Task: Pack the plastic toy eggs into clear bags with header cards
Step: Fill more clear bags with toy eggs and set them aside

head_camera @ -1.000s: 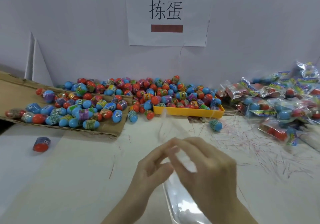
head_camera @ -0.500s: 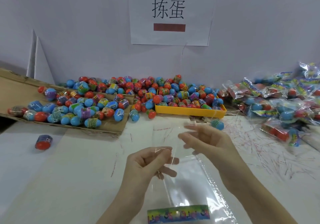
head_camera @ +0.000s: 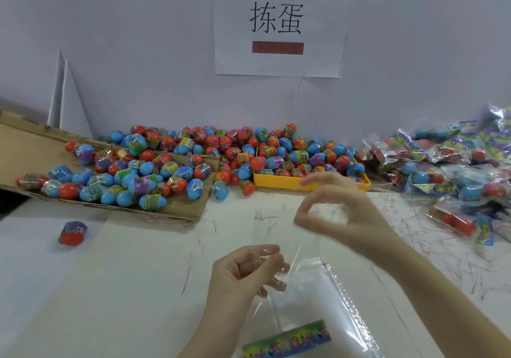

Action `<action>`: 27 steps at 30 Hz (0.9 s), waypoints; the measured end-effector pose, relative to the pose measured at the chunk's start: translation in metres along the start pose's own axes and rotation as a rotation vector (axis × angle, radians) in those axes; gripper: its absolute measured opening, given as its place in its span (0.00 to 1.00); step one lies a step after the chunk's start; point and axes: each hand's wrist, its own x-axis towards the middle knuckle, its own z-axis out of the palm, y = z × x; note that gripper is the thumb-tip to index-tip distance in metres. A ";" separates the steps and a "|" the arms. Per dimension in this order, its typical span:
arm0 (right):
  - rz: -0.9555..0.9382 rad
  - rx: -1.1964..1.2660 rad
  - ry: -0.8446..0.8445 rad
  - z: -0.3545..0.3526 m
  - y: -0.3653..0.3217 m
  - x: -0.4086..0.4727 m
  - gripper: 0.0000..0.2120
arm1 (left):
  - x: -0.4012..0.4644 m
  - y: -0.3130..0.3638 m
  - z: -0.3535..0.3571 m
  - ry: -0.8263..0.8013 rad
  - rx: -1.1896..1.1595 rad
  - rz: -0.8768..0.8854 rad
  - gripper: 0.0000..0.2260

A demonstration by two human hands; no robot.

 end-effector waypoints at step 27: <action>0.107 -0.302 0.036 0.018 0.116 0.177 0.16 | 0.017 -0.027 0.014 0.136 0.086 -0.076 0.06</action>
